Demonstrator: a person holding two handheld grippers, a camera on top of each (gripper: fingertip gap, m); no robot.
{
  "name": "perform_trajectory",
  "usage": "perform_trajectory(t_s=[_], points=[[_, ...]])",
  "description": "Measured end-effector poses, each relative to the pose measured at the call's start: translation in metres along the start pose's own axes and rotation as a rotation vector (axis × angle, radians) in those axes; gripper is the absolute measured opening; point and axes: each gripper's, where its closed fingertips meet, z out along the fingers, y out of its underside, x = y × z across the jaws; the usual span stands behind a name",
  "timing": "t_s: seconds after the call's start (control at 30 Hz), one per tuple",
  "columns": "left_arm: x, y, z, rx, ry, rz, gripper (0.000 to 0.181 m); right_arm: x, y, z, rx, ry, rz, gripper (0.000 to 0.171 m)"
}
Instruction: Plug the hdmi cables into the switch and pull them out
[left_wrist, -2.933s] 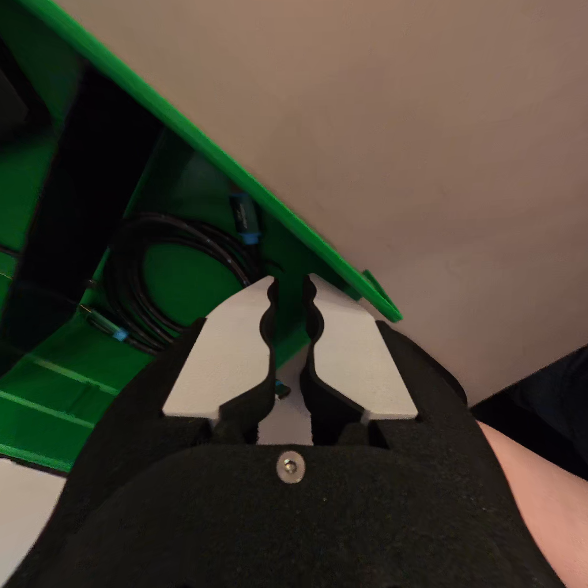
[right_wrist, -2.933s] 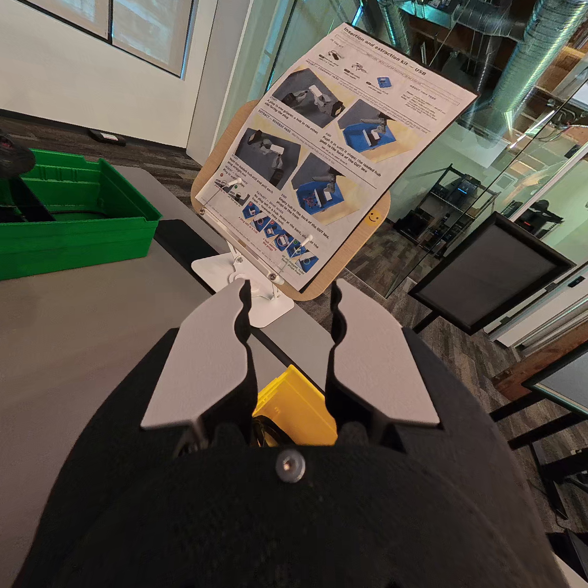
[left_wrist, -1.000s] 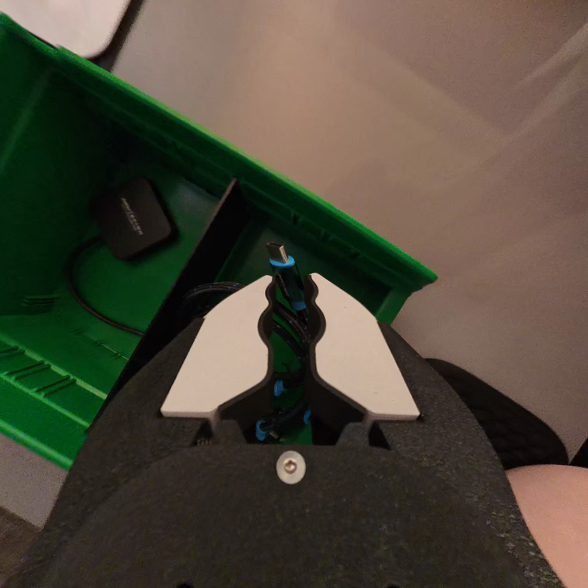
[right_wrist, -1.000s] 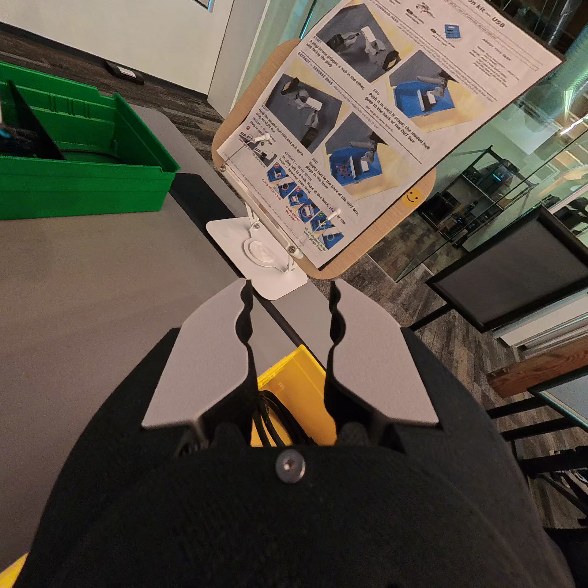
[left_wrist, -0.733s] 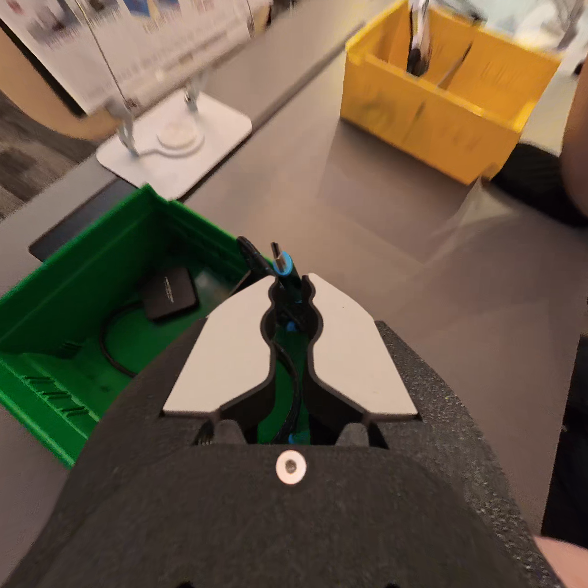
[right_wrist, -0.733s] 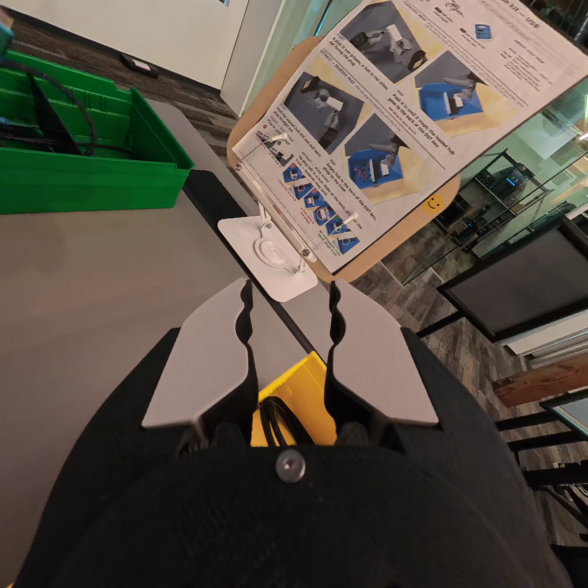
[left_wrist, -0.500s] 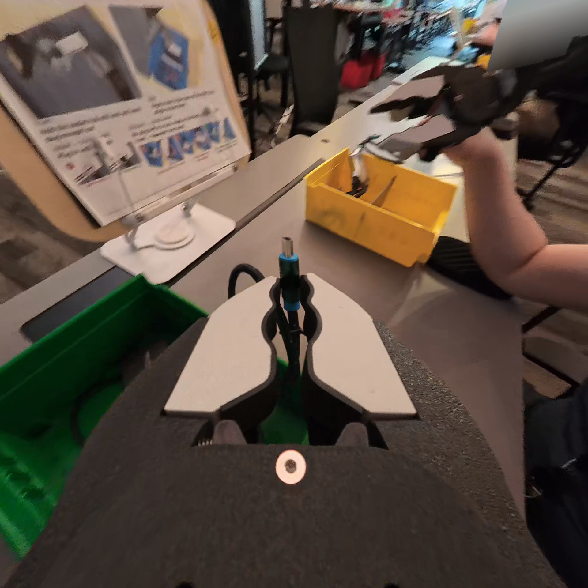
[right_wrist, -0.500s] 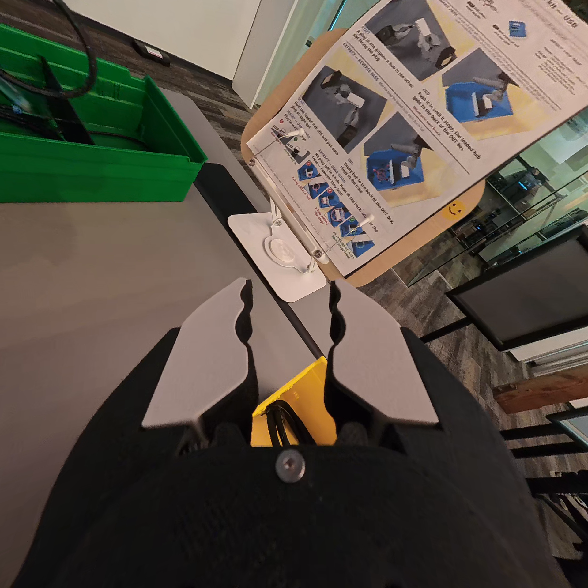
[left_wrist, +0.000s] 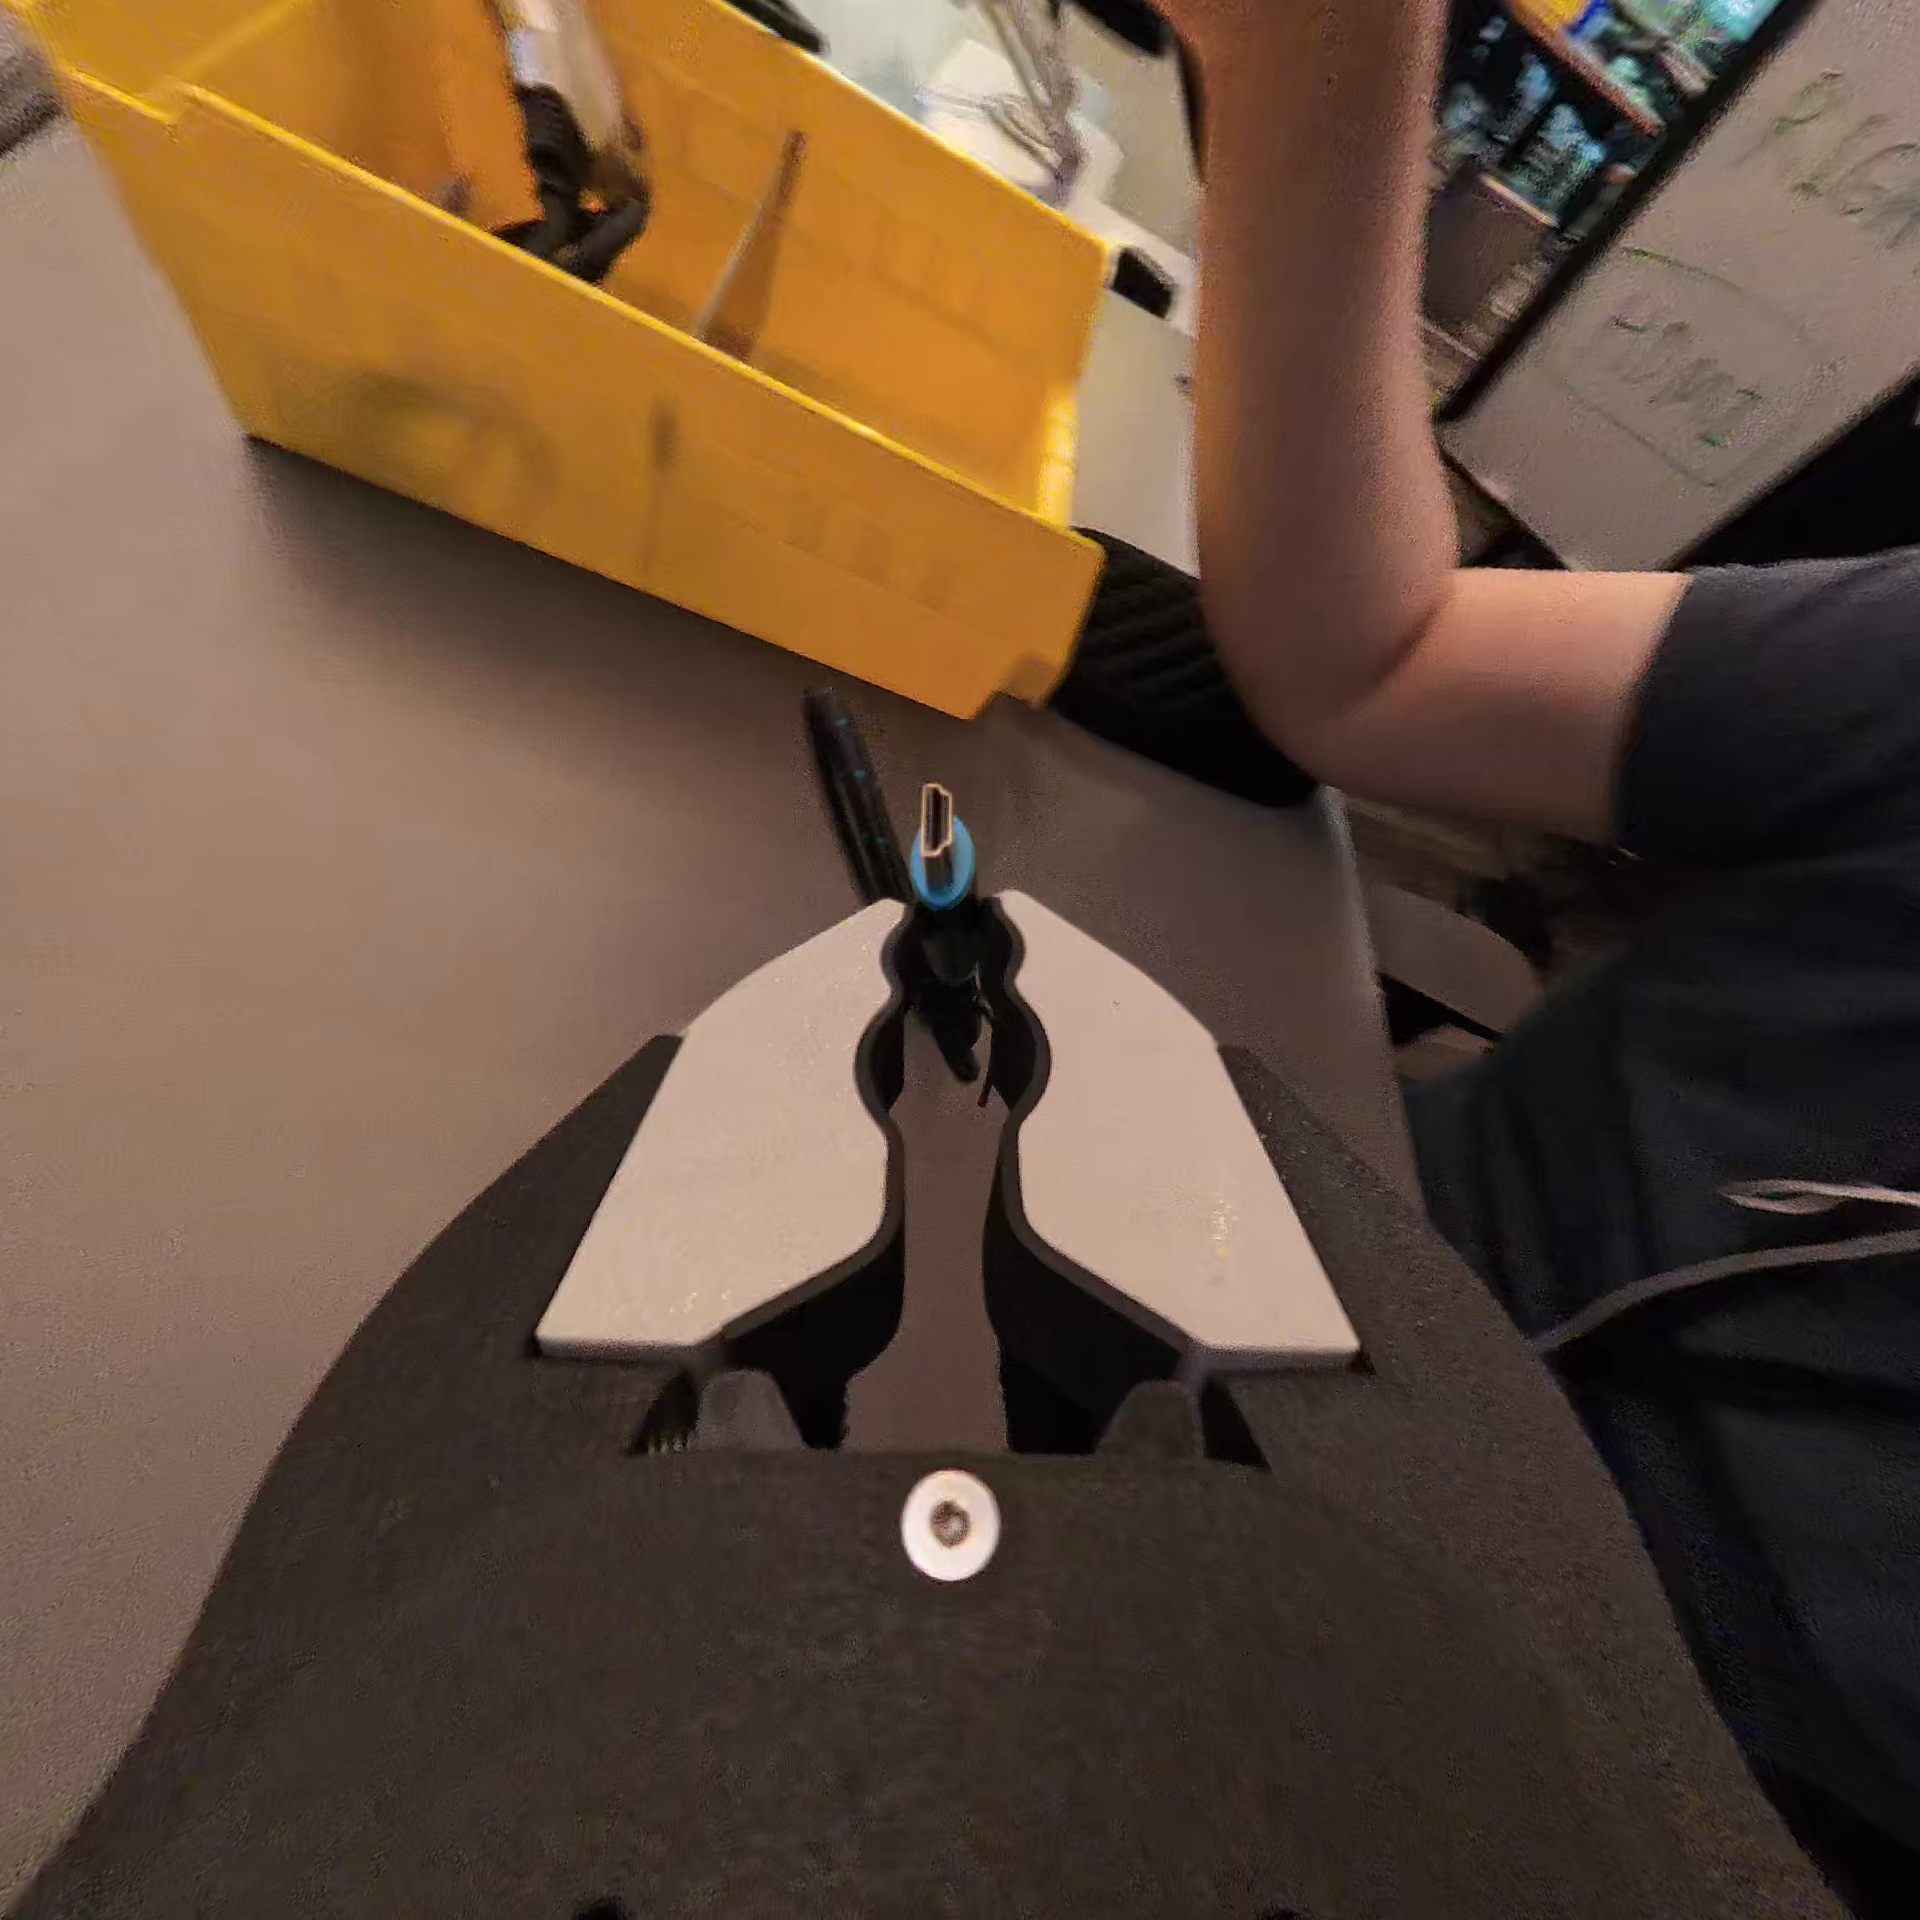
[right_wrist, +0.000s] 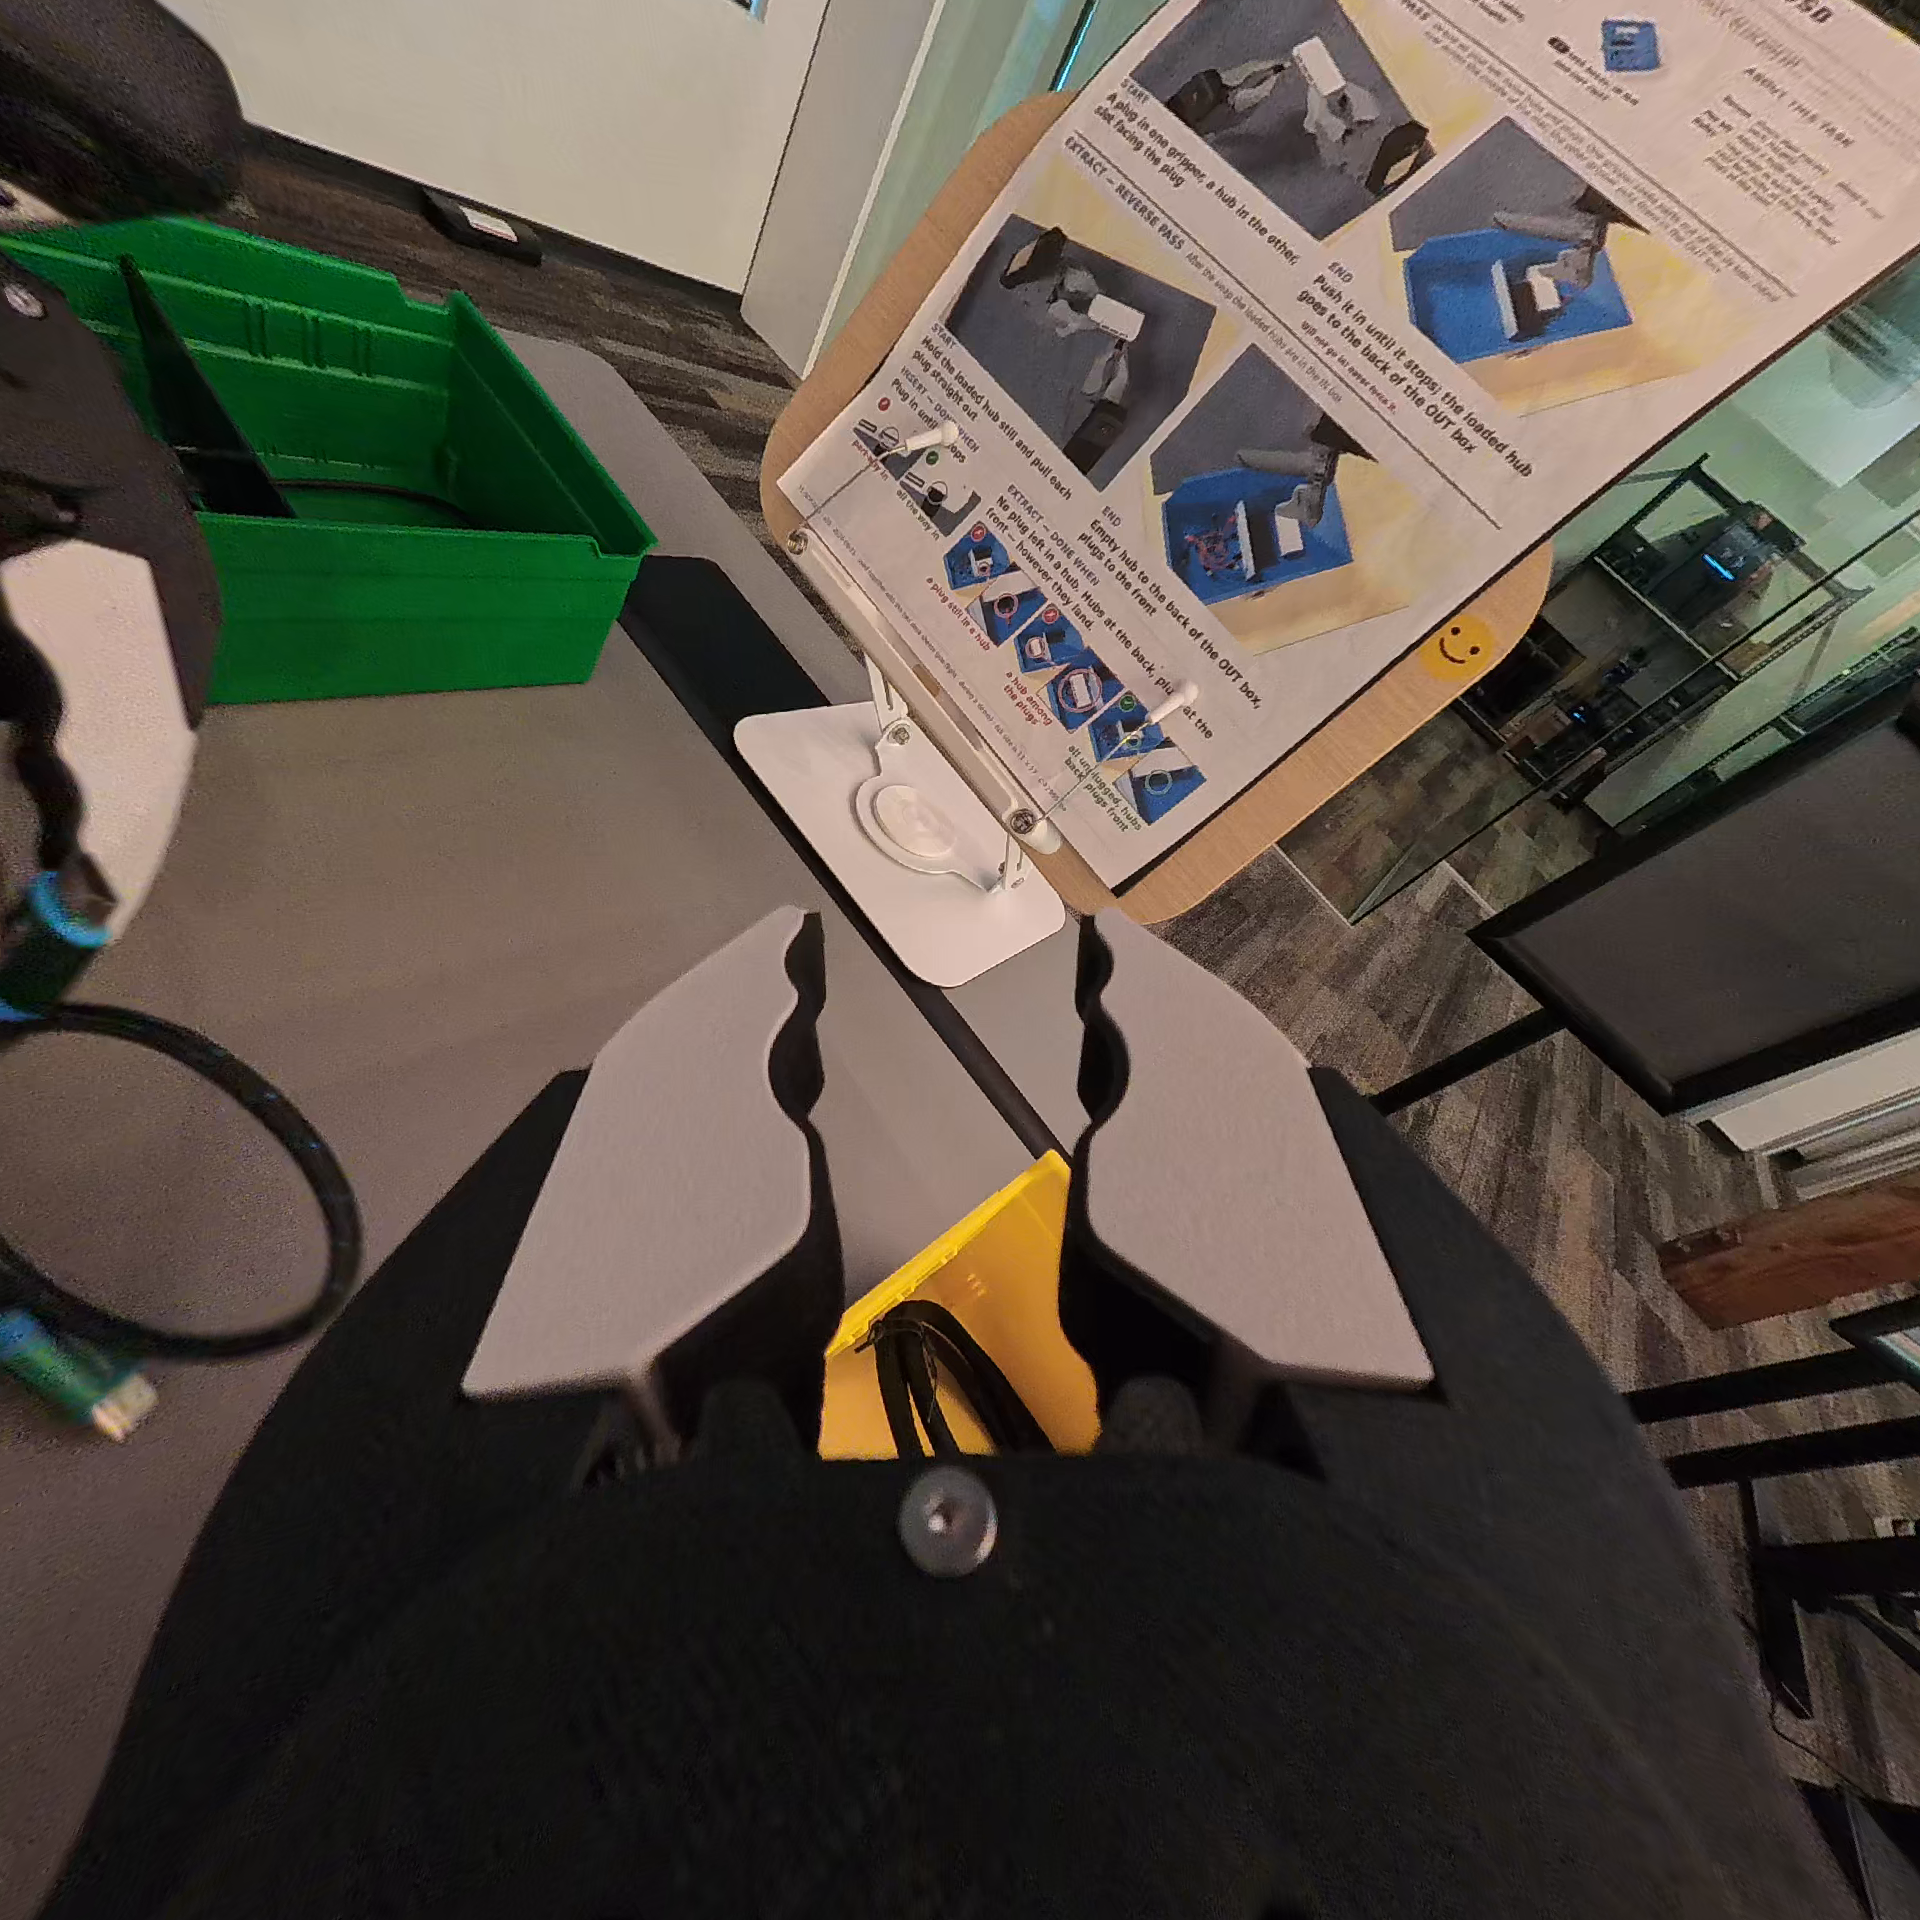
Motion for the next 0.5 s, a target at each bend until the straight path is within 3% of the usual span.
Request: perform_trajectory(t_s=[0.1, 0.2, 0.3, 0.4, 0.5], points=[[-0.030, 0.006, 0.005, -0.017, -0.196, 0.035, 0.013, -0.001, -0.001, 0.000, 0.005, -0.004, -0.004, 0.046], [-0.059, 0.015, -0.001, -0.101, -0.425, 0.103, 0.043, -0.004, -0.002, 0.001, 0.010, -0.018, -0.002, 0.046], [-0.066, 0.004, -0.013, -0.066, -0.536, 0.146, 0.046, -0.005, 0.000, 0.003, 0.000, -0.023, -0.013, 0.047], [-0.067, -0.015, -0.058, -0.017, -0.658, 0.199, 0.045, -0.005, 0.001, 0.002, -0.006, -0.018, -0.031, 0.047], [-0.079, -0.018, -0.128, 0.021, -0.789, 0.172, 0.069, -0.004, -0.001, -0.002, 0.000, -0.013, -0.036, 0.047]])
